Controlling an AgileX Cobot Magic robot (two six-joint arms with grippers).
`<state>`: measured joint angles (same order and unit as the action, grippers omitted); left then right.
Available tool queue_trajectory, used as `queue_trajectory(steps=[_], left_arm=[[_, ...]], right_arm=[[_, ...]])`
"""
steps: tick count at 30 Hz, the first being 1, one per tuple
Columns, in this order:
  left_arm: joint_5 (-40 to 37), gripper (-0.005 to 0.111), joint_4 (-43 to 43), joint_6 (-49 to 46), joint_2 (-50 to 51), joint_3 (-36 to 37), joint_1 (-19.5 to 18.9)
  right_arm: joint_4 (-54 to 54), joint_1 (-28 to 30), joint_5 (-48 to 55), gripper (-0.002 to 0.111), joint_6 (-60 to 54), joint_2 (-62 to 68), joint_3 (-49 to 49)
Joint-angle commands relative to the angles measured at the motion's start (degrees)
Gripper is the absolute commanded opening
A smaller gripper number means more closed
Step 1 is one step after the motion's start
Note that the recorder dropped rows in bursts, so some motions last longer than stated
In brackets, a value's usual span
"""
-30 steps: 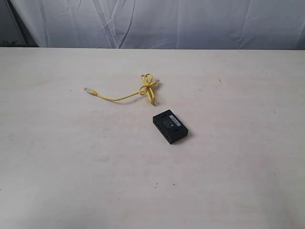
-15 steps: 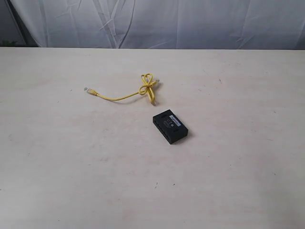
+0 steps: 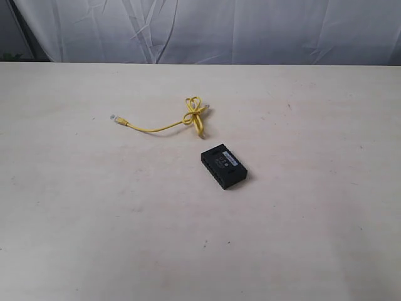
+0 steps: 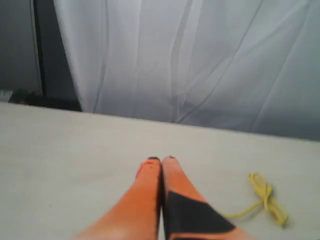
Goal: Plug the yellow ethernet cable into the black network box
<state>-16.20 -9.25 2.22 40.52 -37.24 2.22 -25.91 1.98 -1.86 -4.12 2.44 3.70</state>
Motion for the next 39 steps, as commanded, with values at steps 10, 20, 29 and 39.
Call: queue_trajectory(steps=[10,20,29,39], left_arm=[[-30.89,0.0,-19.13,-30.88,29.13,-19.24,5.33],[-29.97,0.006,-11.99,-13.14,50.65,-28.77,12.26],[-15.0,0.054,-26.3,-2.22,60.0,-31.94,12.26],[-9.56,0.038,-21.6,5.72,68.46,-36.95,12.26]], right_arm=[[2.51,0.22,1.86,-0.001,-0.37,0.18,0.24],[2.9,0.22,4.8,-0.001,-0.37,0.18,0.24],[2.62,0.22,6.53,-0.001,-0.37,0.18,0.24],[2.12,0.22,7.71,-0.001,-0.37,0.18,0.24]])
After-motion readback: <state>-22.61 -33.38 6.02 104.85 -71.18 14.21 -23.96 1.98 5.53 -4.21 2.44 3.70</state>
